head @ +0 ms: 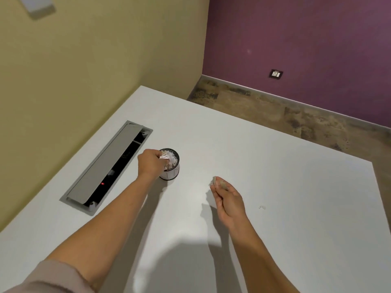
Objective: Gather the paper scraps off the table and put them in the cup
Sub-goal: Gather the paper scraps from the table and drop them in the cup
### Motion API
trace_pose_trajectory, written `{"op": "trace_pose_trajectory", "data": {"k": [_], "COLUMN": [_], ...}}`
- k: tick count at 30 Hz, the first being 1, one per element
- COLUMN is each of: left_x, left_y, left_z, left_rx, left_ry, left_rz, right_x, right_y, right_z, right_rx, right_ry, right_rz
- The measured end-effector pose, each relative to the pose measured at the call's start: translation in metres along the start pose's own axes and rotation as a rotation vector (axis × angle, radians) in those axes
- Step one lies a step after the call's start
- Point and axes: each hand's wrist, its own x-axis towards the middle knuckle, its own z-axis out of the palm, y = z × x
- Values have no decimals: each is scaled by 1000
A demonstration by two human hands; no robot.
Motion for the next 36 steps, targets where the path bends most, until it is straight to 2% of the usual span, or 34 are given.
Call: {"op": "trace_pose_trajectory", "data": {"k": [4, 9, 13, 16, 19, 22, 25, 28, 31, 36], "left_x": [17, 24, 21, 11, -12, -42, -57, -60, -61, -54], "left_y": [5, 4, -1, -11, -40, -83, -124, -153, -171, -182], "left_z": [5, 10, 2, -4, 4, 25, 49, 69, 84, 91], "left_rx": [118, 163, 175, 53, -99, -125, 6, 195, 301, 565], "left_ry": [-29, -57, -32, 29, 186, 244, 224, 85, -17, -91], "left_rz": [51, 62, 143, 236, 355, 391, 435, 454, 496, 591], "right_x": [4, 14, 21, 25, 28, 33, 39, 45, 50, 59], "right_y": [3, 2, 6, 11, 17, 22, 27, 30, 34, 35], "right_z": [6, 12, 20, 26, 35, 44, 57, 76, 95, 119], "right_rx": [-34, -80, -104, -119, -175, -233, -287, -356, -442, -599], "right_ry": [-25, -53, -55, -59, -65, -72, -89, -126, -170, -198], "right_rz": [1, -6, -10, -10, -21, -32, -42, -65, -129, -238]}}
